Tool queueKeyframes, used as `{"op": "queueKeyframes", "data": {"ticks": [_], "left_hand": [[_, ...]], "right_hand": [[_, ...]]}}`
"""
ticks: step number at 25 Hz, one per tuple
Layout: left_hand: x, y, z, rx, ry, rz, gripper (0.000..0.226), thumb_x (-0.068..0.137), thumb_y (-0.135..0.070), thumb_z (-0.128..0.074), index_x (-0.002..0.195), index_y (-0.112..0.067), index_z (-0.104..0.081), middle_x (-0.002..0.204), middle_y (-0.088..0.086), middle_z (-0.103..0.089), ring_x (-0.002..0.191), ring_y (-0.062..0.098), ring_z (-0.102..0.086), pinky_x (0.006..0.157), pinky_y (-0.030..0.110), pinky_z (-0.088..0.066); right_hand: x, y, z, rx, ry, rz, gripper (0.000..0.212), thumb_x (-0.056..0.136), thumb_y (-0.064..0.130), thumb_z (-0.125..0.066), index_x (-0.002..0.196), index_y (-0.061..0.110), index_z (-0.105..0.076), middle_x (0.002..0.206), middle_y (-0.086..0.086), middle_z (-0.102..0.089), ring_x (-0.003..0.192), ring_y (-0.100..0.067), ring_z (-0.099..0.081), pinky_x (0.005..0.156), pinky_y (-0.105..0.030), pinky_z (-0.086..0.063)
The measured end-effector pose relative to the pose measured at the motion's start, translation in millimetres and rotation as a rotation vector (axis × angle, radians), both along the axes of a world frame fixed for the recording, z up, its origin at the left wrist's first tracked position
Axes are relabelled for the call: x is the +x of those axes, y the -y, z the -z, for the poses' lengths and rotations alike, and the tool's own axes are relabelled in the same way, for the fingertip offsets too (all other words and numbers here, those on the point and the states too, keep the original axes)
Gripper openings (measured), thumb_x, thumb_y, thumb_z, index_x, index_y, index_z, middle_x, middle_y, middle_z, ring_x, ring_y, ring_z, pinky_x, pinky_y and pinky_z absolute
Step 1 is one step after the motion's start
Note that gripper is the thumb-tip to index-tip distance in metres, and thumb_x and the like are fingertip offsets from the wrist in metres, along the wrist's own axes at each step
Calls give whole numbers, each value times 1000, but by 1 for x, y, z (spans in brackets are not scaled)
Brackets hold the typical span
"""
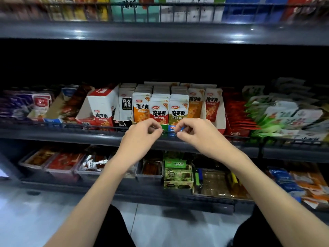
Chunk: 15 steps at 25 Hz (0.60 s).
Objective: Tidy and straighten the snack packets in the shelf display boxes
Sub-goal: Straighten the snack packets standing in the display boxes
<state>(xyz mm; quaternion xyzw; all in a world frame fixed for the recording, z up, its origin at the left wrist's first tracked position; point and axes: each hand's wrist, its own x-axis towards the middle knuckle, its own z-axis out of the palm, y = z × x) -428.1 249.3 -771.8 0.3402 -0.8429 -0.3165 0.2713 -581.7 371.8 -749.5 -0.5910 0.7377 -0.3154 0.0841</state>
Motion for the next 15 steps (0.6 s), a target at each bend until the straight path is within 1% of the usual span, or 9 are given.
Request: {"op": "queueKeyframes", "data": {"ticks": [3,6,7,9,10,12,13,14,15], "left_hand": [[-12,0,0,29,-95,-43,11,92,-38,-57,86,-35,-66,83,-13,-70,79,11,-66,80,41,-55],[-33,10,-5,52,-186,-130,11,95,-32,-57,88,-30,-66,89,-12,-68,88,11,-63,80,32,-51],[-37,17,-3,65,-212,-170,10,96,-29,-57,91,-28,-65,91,-13,-66,91,9,-62,80,29,-48],[-39,31,11,76,-233,-252,7,95,-26,-58,95,-28,-64,94,-17,-64,93,5,-59,81,29,-48],[-39,40,22,68,-226,-287,7,95,-25,-58,95,-29,-64,95,-16,-63,93,7,-59,82,31,-49],[-39,65,38,31,-191,-339,8,93,-25,-59,95,-31,-63,98,-9,-63,95,15,-60,84,40,-52],[-40,79,42,-1,-165,-369,8,91,-24,-59,95,-31,-62,100,-7,-62,98,18,-58,85,42,-51],[-42,93,45,-43,-143,-406,9,90,-24,-59,95,-30,-62,104,-6,-60,100,20,-57,87,43,-50],[-43,106,47,-89,-139,-445,10,89,-23,-59,96,-30,-62,107,-5,-58,102,21,-56,87,43,-49]], "right_hand": [[-2,-2,15,-30,73,18,6,94,26,-63,98,28,-67,81,9,-65,72,-4,-59,64,-18,-46],[-21,5,22,-42,130,38,6,94,24,-64,96,30,-66,79,11,-63,68,-3,-57,61,-16,-42],[-28,11,22,-47,126,41,7,94,24,-64,95,30,-66,78,12,-63,67,-1,-56,59,-14,-40],[-37,27,19,-44,70,38,8,94,22,-64,96,29,-67,81,15,-62,71,1,-56,61,-14,-43],[-40,38,17,-41,33,30,8,94,22,-65,96,29,-67,83,16,-62,73,2,-56,64,-15,-44],[-39,66,16,-50,-51,13,9,94,22,-64,98,30,-66,89,17,-63,79,2,-57,70,-21,-48],[-36,83,17,-75,-150,4,12,94,21,-64,103,28,-66,97,14,-63,85,-1,-59,74,-26,-52],[-31,101,19,-125,-317,-3,16,94,20,-64,109,24,-66,105,9,-63,90,-9,-62,75,-32,-55],[-27,119,23,-180,-517,-18,20,92,18,-65,112,19,-66,109,2,-62,93,-17,-64,72,-37,-56]]}}
